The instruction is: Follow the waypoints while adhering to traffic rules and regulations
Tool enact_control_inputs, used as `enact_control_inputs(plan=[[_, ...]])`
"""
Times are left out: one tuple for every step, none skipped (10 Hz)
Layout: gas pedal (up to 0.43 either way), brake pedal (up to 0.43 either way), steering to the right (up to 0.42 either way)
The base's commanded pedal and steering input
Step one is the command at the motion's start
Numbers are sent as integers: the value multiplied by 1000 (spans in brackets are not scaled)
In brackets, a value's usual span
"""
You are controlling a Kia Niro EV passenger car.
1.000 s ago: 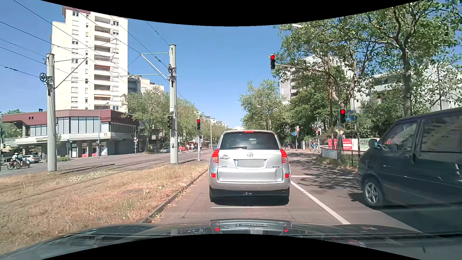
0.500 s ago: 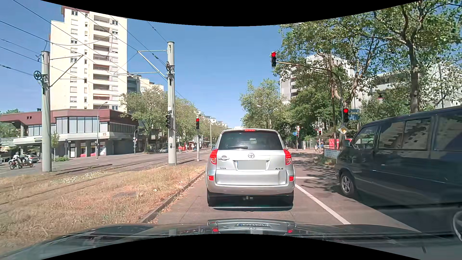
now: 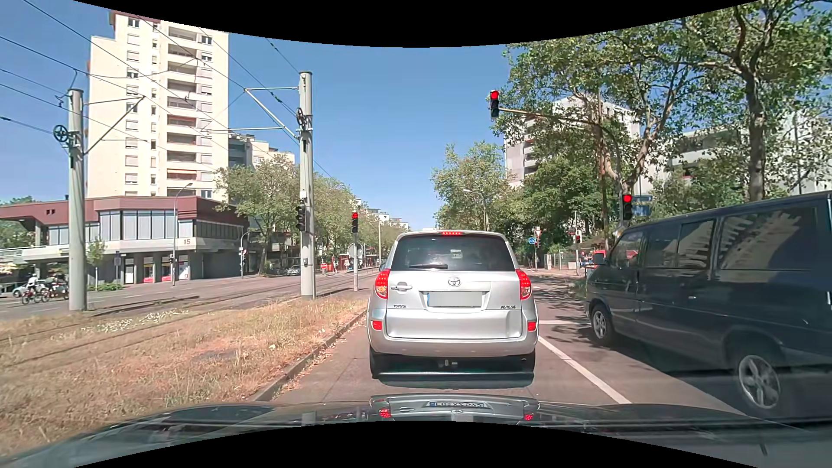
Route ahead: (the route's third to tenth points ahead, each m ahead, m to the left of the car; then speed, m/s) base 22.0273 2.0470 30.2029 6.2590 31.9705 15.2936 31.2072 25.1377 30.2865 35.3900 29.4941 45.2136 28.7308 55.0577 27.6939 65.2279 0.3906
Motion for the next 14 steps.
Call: enact_control_inputs(plan=[[0,134,-4],[0,134,-4],[0,134,-4],[0,134,-4],[0,140,-4],[0,140,-4],[0,140,-4],[0,146,-4],[0,159,-4],[0,165,-4],[0,165,-4],[0,171,-4],[0,177,-4],[0,183,-4]])
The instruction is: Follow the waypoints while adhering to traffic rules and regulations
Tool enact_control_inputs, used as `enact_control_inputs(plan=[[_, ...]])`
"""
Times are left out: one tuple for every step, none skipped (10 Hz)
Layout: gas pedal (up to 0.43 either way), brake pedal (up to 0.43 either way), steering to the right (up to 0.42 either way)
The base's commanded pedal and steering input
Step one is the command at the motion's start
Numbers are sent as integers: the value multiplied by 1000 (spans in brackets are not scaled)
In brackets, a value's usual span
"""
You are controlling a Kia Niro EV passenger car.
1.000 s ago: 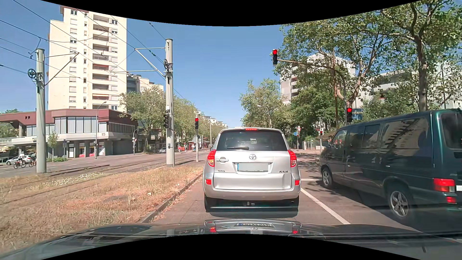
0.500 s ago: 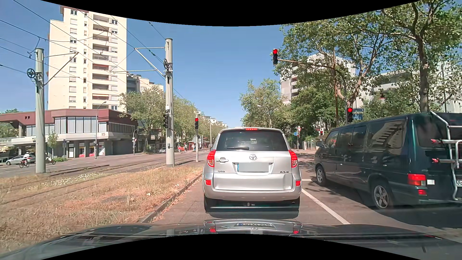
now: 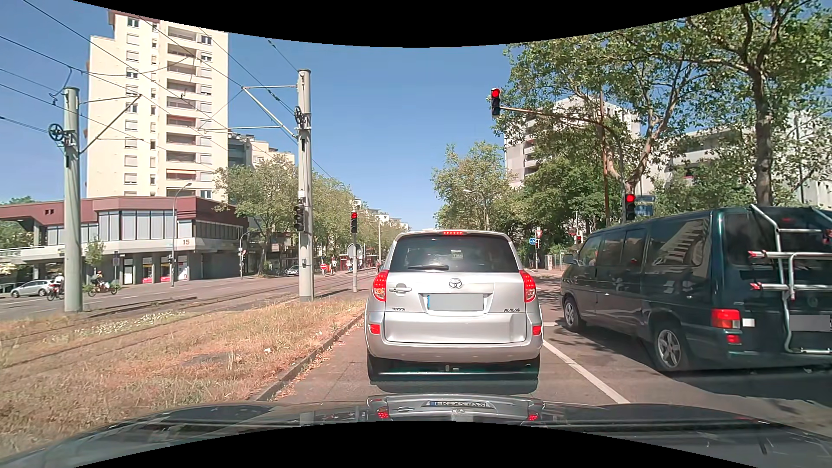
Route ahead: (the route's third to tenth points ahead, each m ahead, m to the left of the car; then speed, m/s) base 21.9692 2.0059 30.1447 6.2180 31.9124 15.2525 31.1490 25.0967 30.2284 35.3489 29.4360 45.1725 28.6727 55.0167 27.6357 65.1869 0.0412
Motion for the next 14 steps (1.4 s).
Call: enact_control_inputs(plan=[[0,189,-4],[0,189,-4],[0,195,-4],[0,201,-4],[0,201,-4],[0,201,-4],[0,201,-4],[0,201,-4],[0,201,-4],[0,207,-4],[0,207,-4],[0,207,-4],[0,213,-4],[0,207,-4]])
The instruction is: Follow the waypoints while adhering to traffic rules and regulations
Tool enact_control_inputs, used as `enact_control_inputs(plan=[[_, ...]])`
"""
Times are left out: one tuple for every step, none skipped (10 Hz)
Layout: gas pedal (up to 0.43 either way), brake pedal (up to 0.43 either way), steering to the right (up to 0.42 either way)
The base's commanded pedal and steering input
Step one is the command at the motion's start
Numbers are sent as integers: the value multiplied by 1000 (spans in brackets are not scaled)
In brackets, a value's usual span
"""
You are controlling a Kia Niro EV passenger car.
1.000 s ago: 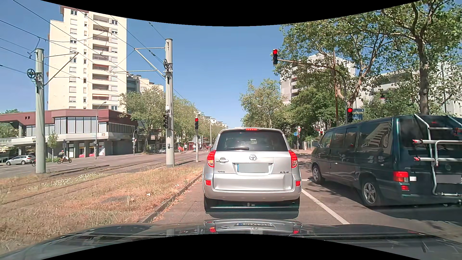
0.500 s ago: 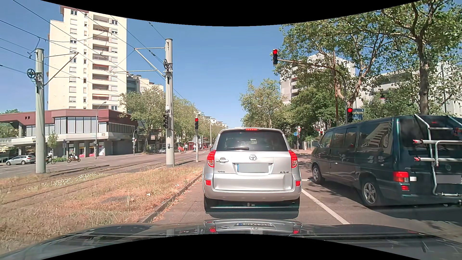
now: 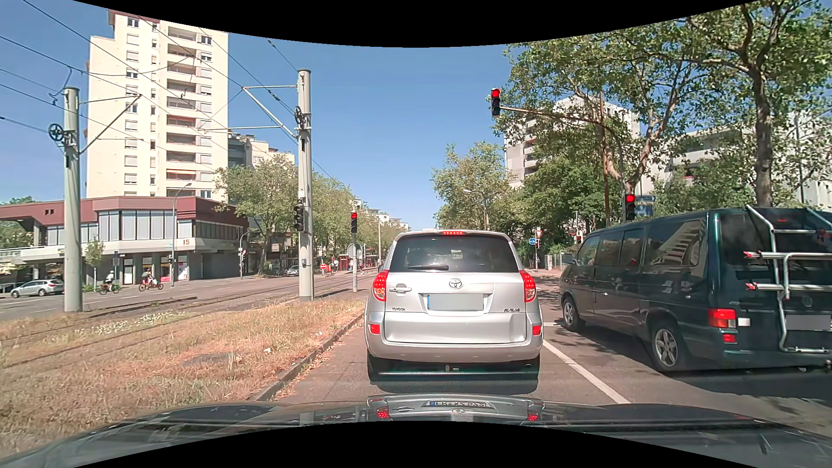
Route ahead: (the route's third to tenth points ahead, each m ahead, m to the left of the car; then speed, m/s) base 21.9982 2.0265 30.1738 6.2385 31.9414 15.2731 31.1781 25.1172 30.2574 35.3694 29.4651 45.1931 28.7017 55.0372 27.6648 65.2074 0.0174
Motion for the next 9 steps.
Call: enact_control_inputs(plan=[[0,207,-4],[0,213,-4],[0,207,-4],[0,207,-4],[0,207,-4],[0,213,-4],[0,207,-4],[0,207,-4],[0,213,-4]])
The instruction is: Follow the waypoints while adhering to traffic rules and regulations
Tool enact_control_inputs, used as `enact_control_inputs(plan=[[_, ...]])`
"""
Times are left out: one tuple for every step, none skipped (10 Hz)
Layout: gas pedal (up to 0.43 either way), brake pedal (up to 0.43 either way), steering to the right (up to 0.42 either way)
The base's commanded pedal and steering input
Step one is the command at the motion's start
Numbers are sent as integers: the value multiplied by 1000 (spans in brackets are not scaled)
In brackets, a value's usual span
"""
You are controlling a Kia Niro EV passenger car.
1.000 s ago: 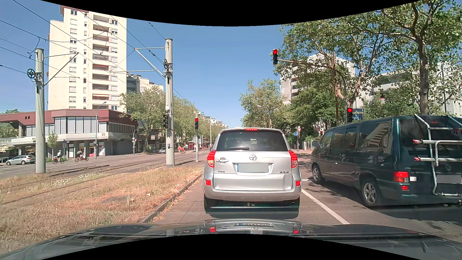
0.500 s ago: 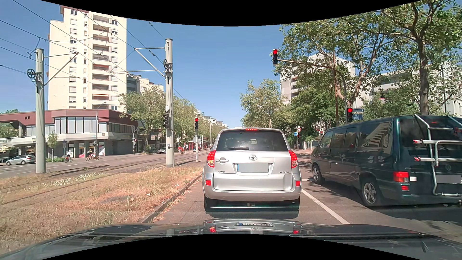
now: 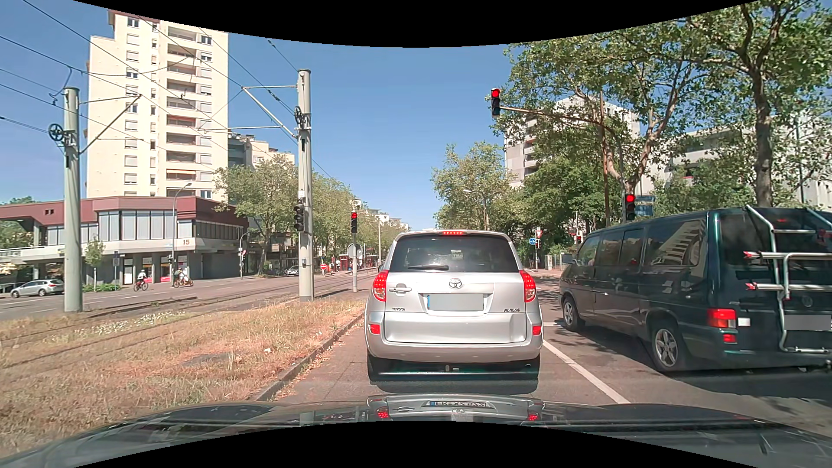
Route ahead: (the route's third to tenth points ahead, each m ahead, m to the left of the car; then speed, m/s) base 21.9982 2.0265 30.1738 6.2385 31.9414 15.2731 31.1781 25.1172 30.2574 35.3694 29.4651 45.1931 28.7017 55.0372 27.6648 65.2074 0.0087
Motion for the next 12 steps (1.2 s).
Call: enact_control_inputs(plan=[[0,207,-4],[0,213,-4],[0,213,-4],[0,213,-4],[0,213,-4],[0,213,-4],[0,213,-4],[0,213,-4],[0,213,-4],[0,213,-4],[0,213,-4],[0,213,-4]])
